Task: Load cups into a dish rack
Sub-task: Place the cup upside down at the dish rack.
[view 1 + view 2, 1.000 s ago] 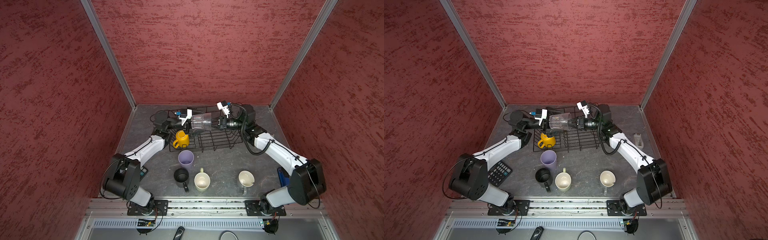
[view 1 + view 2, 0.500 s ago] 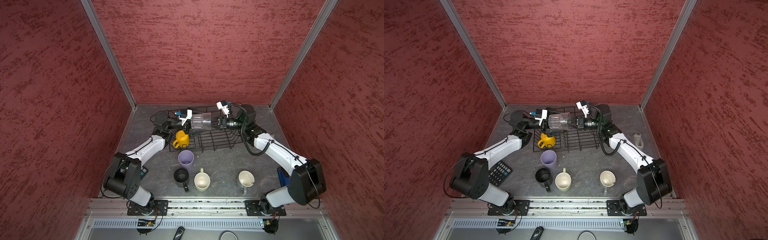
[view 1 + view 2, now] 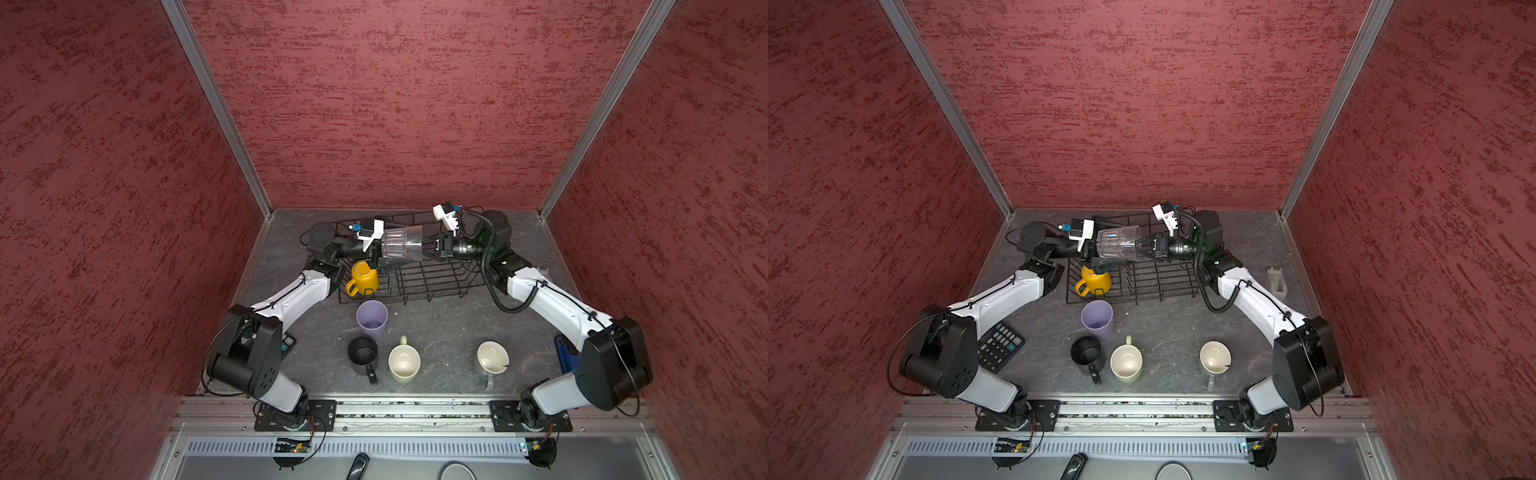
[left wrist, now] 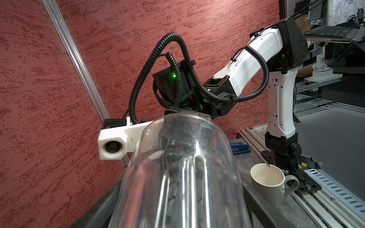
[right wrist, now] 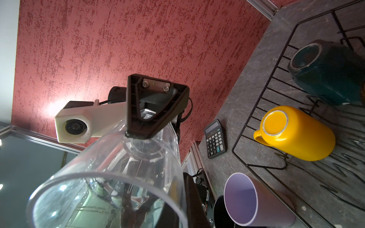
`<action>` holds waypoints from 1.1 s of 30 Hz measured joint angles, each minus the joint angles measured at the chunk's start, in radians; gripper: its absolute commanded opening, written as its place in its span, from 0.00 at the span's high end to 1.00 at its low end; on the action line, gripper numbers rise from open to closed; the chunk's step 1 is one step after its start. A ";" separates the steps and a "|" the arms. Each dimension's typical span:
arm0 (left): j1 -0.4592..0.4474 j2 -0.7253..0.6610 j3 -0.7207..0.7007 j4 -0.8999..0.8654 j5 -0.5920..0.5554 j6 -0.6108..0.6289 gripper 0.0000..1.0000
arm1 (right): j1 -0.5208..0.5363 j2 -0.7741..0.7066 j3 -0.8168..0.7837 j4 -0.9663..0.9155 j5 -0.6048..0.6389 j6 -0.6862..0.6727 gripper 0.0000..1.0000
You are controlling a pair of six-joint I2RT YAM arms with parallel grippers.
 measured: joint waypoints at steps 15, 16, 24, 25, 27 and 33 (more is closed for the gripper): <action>0.000 0.002 0.011 -0.026 0.002 0.004 0.63 | 0.000 0.000 0.000 -0.006 0.004 -0.003 0.92; 0.000 0.002 0.011 -0.031 0.002 0.008 0.67 | 0.000 0.000 0.000 -0.011 0.006 -0.008 0.86; 0.001 -0.005 0.011 -0.086 -0.049 0.030 0.93 | 0.004 0.000 0.017 -0.094 0.032 -0.071 0.62; 0.003 -0.005 0.011 -0.089 -0.053 0.030 0.96 | 0.003 0.000 0.018 -0.103 0.040 -0.079 0.59; 0.006 -0.008 0.011 -0.096 -0.057 0.030 1.00 | -0.002 -0.002 0.018 -0.124 0.055 -0.090 0.52; 0.021 -0.048 0.011 -0.166 -0.102 0.031 1.00 | -0.054 -0.054 0.044 -0.312 0.195 -0.187 0.26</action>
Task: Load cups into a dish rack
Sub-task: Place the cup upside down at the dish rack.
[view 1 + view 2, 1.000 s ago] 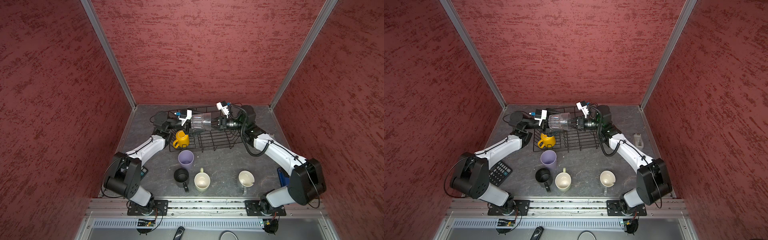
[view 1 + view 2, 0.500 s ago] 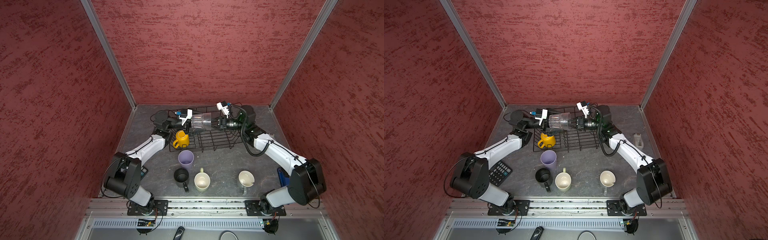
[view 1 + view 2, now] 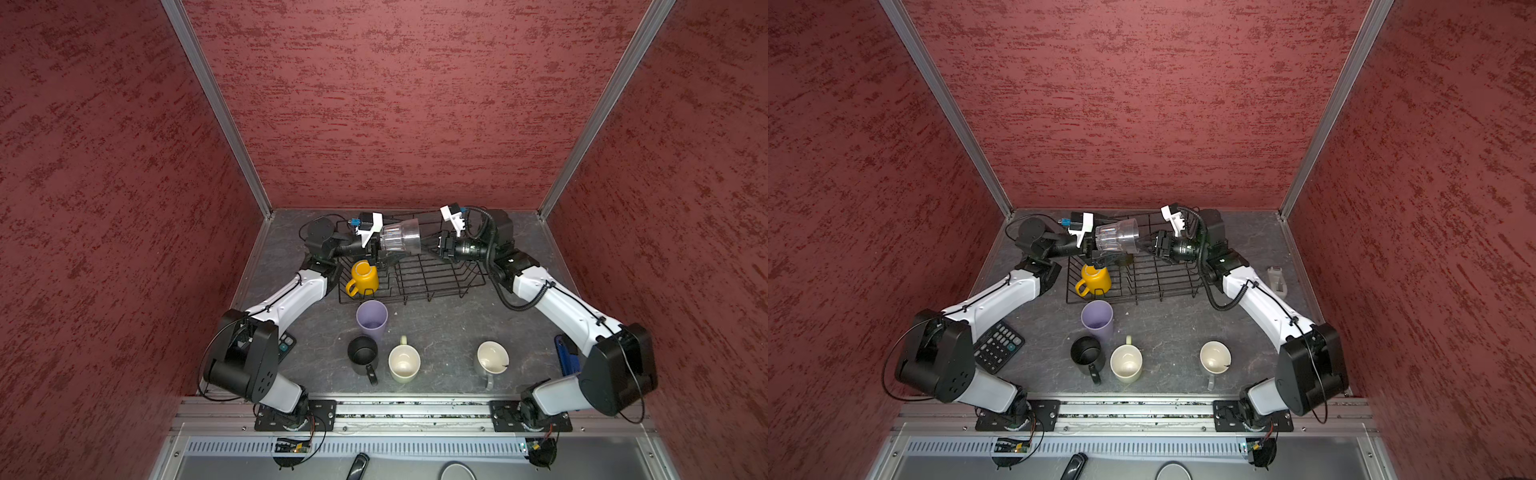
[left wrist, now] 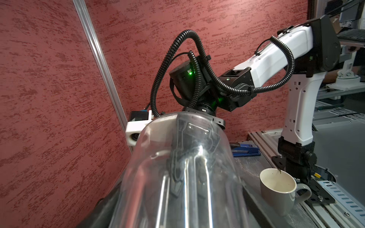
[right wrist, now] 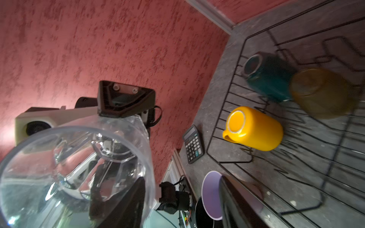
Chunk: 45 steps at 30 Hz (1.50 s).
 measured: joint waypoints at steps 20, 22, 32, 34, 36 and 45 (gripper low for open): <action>-0.018 0.037 0.567 -1.300 -0.497 0.021 1.00 | -0.053 -0.103 0.163 -0.395 0.692 -0.338 0.01; -0.027 0.092 0.637 -1.434 -0.542 0.019 1.00 | -0.053 -0.103 0.160 -0.398 0.702 -0.346 0.01; -0.122 0.270 0.802 -1.830 -0.740 0.006 1.00 | -0.054 -0.109 0.109 -0.408 0.715 -0.365 0.01; -0.141 0.302 0.826 -1.875 -0.776 0.003 1.00 | -0.054 -0.109 0.104 -0.408 0.715 -0.365 0.01; -0.156 0.337 0.859 -1.917 -0.809 -0.001 1.00 | -0.054 -0.113 0.095 -0.407 0.715 -0.365 0.01; -0.207 0.446 0.930 -2.013 -0.965 -0.002 1.00 | -0.054 -0.130 0.053 -0.406 0.715 -0.366 0.01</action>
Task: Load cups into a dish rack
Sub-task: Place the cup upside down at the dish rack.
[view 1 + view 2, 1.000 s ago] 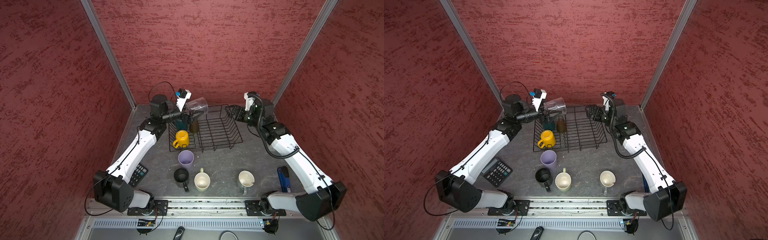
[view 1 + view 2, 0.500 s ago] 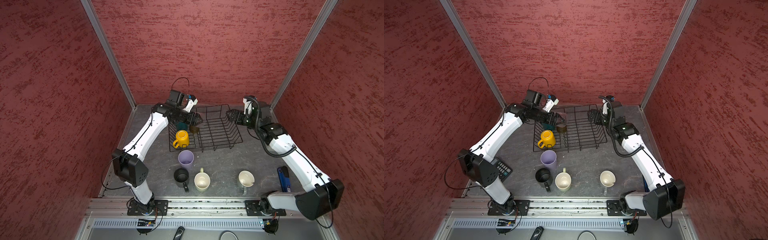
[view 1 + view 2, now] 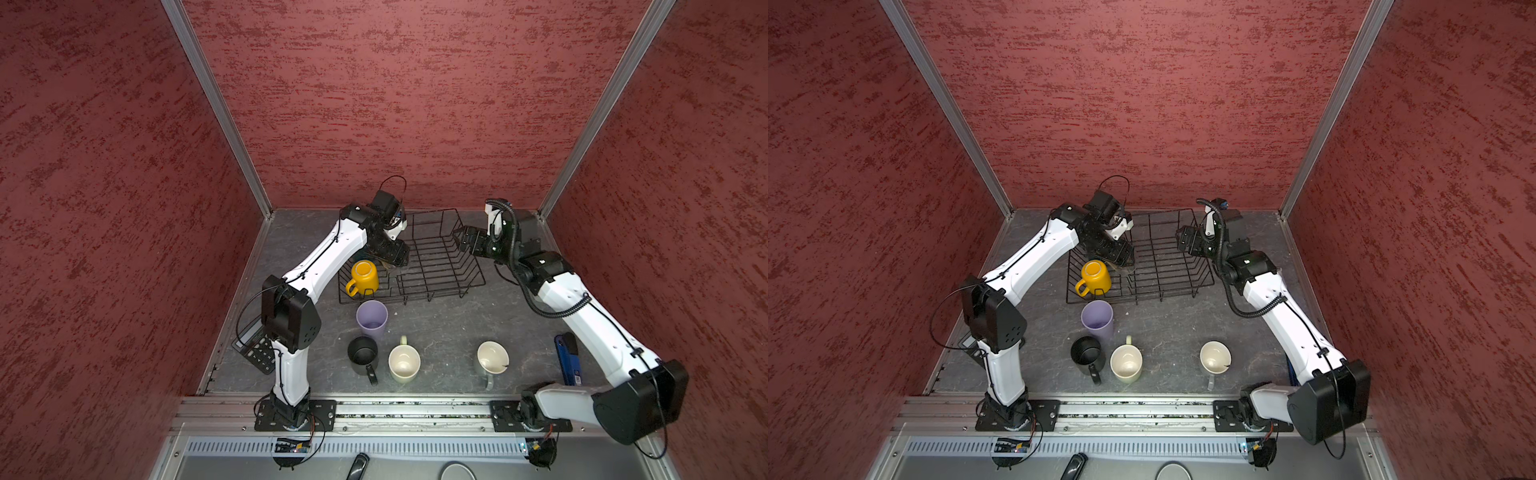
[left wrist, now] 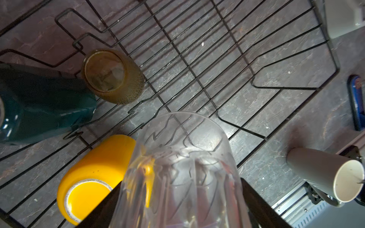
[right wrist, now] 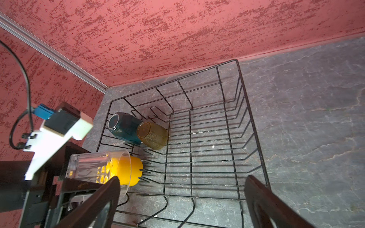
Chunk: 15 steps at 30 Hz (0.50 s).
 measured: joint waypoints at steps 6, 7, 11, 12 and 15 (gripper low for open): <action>-0.009 0.056 0.014 -0.012 -0.046 -0.004 1.00 | -0.001 -0.007 -0.010 0.002 0.000 0.000 0.01; -0.009 0.066 0.014 -0.012 -0.053 -0.005 1.00 | -0.002 -0.010 -0.012 0.002 0.000 0.000 0.01; -0.009 0.096 0.017 -0.011 -0.087 -0.010 1.00 | -0.004 -0.021 -0.026 0.003 0.000 0.000 0.01; -0.009 0.104 0.019 -0.011 -0.091 -0.011 1.00 | -0.005 -0.023 -0.031 0.004 0.000 0.000 0.01; -0.010 0.129 0.023 -0.010 -0.105 -0.012 1.00 | -0.006 -0.027 -0.043 0.007 0.000 0.000 0.01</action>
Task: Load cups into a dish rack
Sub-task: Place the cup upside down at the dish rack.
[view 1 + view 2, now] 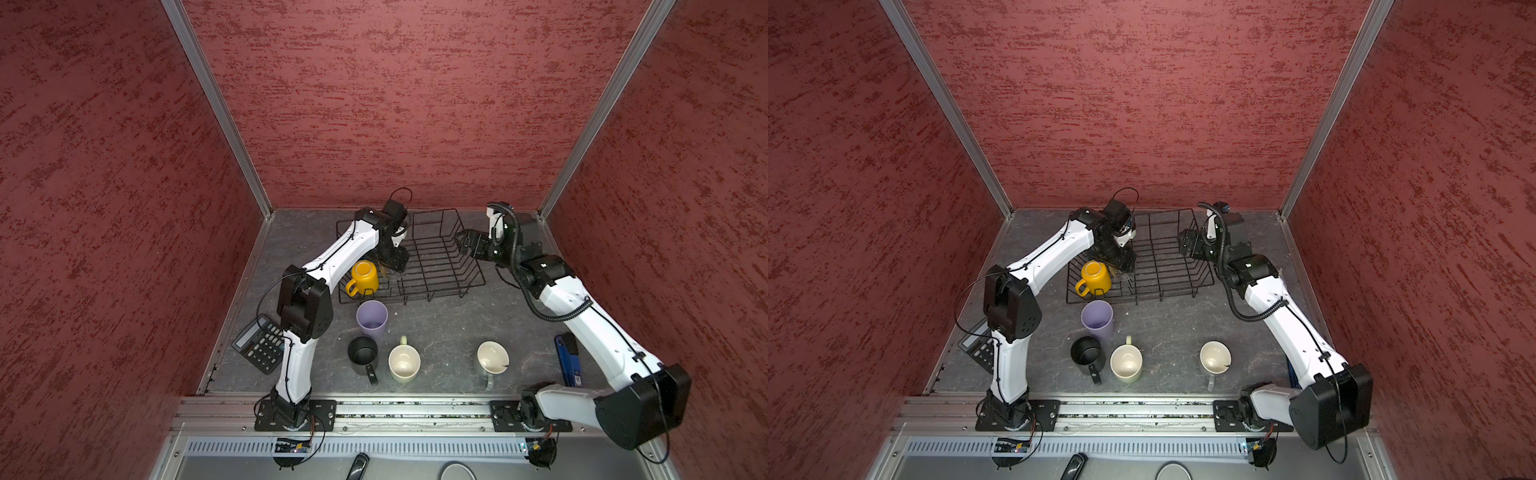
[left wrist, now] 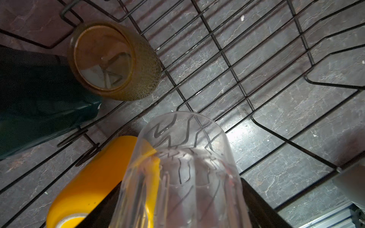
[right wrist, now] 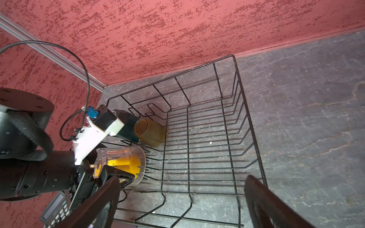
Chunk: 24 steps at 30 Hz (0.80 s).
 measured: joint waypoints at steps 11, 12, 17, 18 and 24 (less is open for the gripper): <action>-0.006 0.071 0.019 0.004 -0.009 -0.010 0.86 | -0.004 -0.002 -0.019 0.003 -0.001 0.000 0.01; -0.006 0.075 0.019 0.004 -0.009 -0.011 0.85 | -0.005 -0.002 -0.019 0.003 -0.001 0.000 0.01; -0.008 0.086 0.019 0.009 -0.013 -0.014 0.79 | -0.006 -0.002 -0.019 0.003 -0.001 0.000 0.01; -0.008 0.087 0.019 0.009 -0.015 -0.014 0.77 | -0.006 -0.002 -0.019 0.003 -0.001 0.000 0.01; -0.008 0.087 0.019 0.008 -0.024 -0.014 0.67 | -0.007 -0.002 -0.029 0.004 -0.003 0.001 0.01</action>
